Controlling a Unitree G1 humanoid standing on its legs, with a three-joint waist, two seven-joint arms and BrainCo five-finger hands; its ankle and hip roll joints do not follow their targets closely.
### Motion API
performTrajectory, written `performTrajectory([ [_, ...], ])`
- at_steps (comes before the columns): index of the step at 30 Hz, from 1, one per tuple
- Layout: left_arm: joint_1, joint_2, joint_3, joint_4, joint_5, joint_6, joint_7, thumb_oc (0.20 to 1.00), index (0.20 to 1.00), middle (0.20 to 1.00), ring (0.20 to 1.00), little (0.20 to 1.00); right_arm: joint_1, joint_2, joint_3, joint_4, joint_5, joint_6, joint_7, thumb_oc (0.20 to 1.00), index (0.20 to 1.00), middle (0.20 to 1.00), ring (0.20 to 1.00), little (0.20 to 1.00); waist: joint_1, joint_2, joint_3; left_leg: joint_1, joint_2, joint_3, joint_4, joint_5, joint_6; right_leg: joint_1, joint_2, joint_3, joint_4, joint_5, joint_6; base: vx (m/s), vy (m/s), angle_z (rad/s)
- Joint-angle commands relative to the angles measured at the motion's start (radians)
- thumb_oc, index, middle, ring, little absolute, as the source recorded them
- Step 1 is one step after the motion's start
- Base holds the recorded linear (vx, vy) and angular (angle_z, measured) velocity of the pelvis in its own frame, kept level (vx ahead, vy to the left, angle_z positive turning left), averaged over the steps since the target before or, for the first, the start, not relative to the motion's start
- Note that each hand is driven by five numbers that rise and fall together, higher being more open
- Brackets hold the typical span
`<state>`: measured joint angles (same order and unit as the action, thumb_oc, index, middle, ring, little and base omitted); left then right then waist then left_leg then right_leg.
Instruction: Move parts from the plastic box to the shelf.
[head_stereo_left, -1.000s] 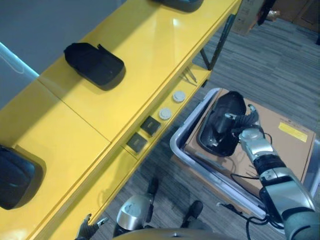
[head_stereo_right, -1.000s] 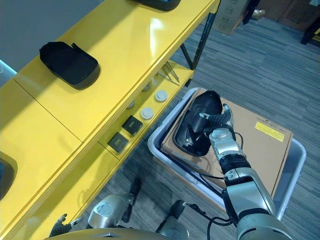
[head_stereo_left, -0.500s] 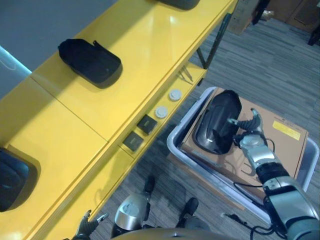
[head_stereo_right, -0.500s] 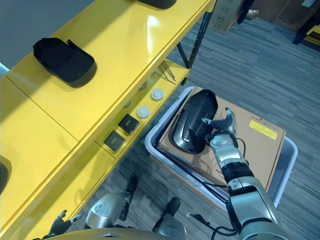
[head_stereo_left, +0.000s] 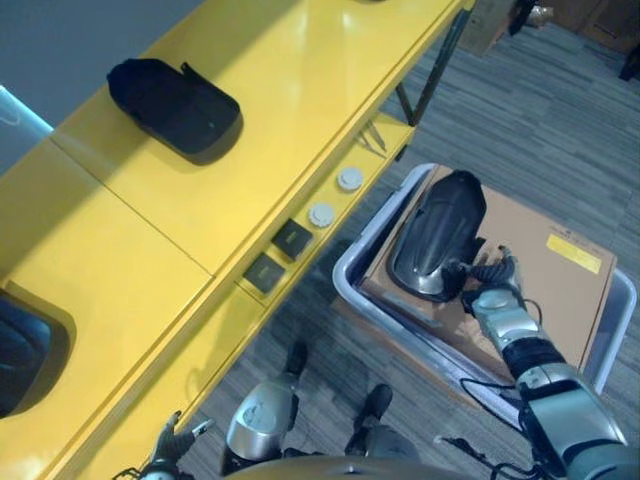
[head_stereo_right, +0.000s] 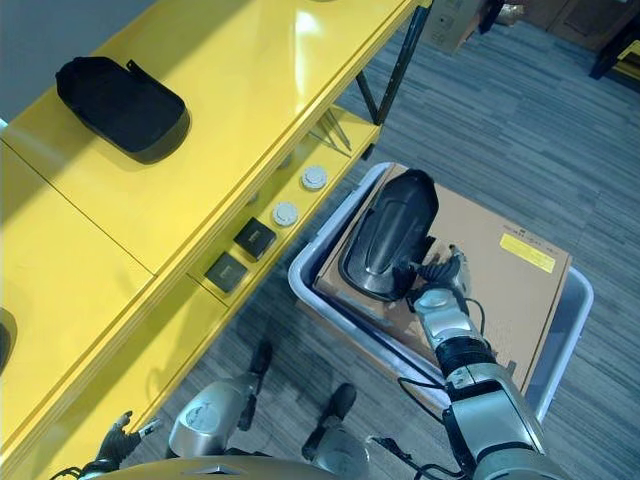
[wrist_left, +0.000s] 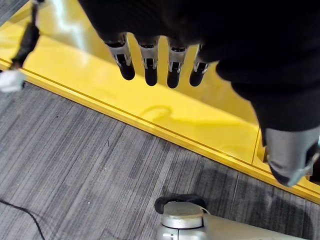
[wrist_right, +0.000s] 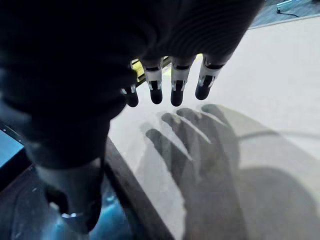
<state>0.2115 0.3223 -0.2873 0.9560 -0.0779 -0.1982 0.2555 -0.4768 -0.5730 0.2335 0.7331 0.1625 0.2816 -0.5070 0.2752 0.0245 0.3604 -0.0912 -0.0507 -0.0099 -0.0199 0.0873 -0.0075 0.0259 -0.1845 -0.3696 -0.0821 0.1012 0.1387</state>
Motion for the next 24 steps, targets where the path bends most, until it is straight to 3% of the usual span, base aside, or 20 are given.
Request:
performTrajectory([
  [1, -0.018, 0.038, -0.058, 0.020, -0.038, -0.012, 0.022, 1.000, 1.000, 1.000, 1.000, 1.000, -0.028, -0.084, 0.056, -0.009, 0.021, -0.061, -0.040, 1.000, 1.000, 1.000, 1.000, 1.000, 0.027, 0.019, -0.029, -0.056, 0.016, -0.045, 0.072, -0.084, -0.010, -0.054, -0.037, 0.022, 0.074, -0.027, 0.061, 0.00, 0.000, 0.00],
  [10, -0.036, 0.047, -0.070, 0.011, -0.052, -0.009, 0.018, 1.000, 1.000, 1.000, 1.000, 1.000, -0.055, -0.078, 0.078, 0.032, 0.030, -0.043, -0.027, 1.000, 1.000, 1.000, 1.000, 1.000, 0.032, 0.016, -0.020, -0.083, 0.010, -0.048, 0.082, -0.083, -0.009, -0.074, -0.040, 0.022, 0.075, -0.024, 0.063, 0.00, 0.000, 0.00],
  [12, -0.038, 0.049, -0.072, 0.005, -0.052, -0.009, 0.016, 1.000, 1.000, 1.000, 1.000, 1.000, -0.055, -0.076, 0.085, 0.047, 0.034, -0.038, -0.022, 0.520, 0.520, 0.520, 0.520, 0.520, 0.035, 0.016, -0.016, -0.088, 0.009, -0.049, 0.086, -0.084, -0.008, -0.077, -0.041, 0.021, 0.078, -0.024, 0.063, 0.00, 0.000, 0.00],
  [13, -0.039, 0.050, -0.073, 0.002, -0.052, -0.009, 0.016, 1.000, 1.000, 1.000, 1.000, 1.000, -0.055, -0.075, 0.088, 0.055, 0.035, -0.040, -0.020, 0.200, 0.200, 0.200, 0.200, 0.200, 0.036, 0.016, -0.015, -0.091, 0.009, -0.049, 0.087, -0.084, -0.008, -0.078, -0.042, 0.020, 0.077, -0.023, 0.062, -0.03, -0.013, 0.00],
  [24, -0.055, 0.072, -0.079, -0.029, -0.069, -0.022, 0.011, 1.000, 1.000, 1.000, 1.000, 1.000, -0.057, -0.084, 0.096, 0.110, 0.077, -0.076, -0.010, 0.200, 0.200, 0.200, 0.200, 0.200, 0.043, 0.009, -0.002, -0.102, 0.010, -0.050, 0.102, -0.090, -0.009, -0.083, -0.038, 0.017, 0.081, -0.022, 0.061, -0.01, -0.018, 0.04],
])
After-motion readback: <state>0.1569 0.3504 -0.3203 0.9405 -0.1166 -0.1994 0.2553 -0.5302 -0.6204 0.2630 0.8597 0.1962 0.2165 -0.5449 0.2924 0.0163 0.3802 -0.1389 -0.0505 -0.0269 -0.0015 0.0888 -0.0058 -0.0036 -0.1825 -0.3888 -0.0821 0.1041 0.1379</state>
